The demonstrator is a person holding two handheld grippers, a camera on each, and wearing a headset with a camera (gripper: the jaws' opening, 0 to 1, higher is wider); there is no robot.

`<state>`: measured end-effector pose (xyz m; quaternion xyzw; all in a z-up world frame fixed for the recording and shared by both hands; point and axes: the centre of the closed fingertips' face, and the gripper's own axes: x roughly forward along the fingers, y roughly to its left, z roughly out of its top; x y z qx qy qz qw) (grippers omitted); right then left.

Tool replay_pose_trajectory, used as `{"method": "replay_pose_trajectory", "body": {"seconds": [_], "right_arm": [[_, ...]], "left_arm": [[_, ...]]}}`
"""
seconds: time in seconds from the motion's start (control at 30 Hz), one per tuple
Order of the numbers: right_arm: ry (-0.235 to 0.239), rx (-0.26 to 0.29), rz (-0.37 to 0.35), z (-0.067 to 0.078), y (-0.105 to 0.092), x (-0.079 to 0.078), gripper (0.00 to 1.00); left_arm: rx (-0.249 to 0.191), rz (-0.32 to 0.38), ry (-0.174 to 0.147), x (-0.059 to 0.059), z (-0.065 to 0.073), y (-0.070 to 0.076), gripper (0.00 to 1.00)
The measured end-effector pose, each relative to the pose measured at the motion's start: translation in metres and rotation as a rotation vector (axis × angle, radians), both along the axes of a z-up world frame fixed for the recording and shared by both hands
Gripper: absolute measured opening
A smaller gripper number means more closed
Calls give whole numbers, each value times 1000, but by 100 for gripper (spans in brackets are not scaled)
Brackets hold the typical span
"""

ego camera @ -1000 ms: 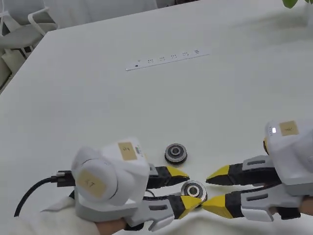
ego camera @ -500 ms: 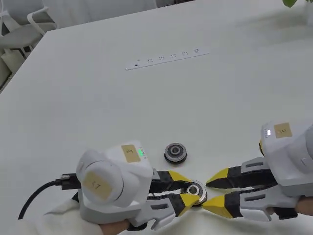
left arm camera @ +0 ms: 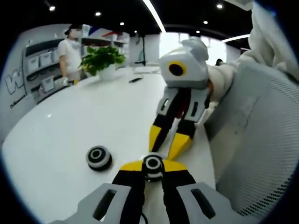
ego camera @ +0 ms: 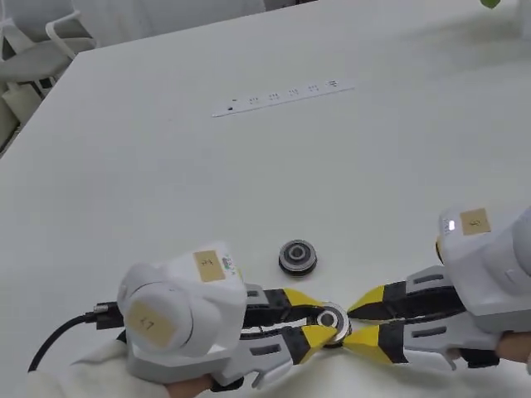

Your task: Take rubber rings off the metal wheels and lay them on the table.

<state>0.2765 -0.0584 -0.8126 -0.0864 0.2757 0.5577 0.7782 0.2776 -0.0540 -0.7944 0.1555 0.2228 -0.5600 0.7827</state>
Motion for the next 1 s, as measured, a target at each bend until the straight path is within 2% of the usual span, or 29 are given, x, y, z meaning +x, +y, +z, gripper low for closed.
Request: {"method": "replay_pose_trajectory", "body": {"seconds": [0.27, 0.47, 0.63, 0.7, 0.73, 0.87, 0.93, 1.0], "right_arm": [[-30, -19, 6, 0, -2, 1, 1], [-17, -21, -16, -1, -3, 1, 0], [111, 35, -122, -1, -5, 4, 0], [194, 75, -174, -1, -8, 6, 0], [214, 88, -187, -1, -8, 6, 0], [255, 133, -219, 0, -10, 8, 0], [288, 172, -240, 3, -10, 10, 0], [318, 188, -259, 1, -12, 11, 0]], "left_arm": [[-20, 7, 7, 1, 0, 0, 14], [-21, 4, 1, 1, -1, 0, 14], [-28, -4, -6, 1, -1, 0, 13], [-29, -14, -18, 1, -2, 0, 13], [-32, -14, -17, 1, -2, 0, 13], [-41, -12, -17, 1, -2, 0, 13], [-44, -12, -17, 1, -2, 0, 13], [-47, -11, -16, 1, -2, 0, 13]]}}
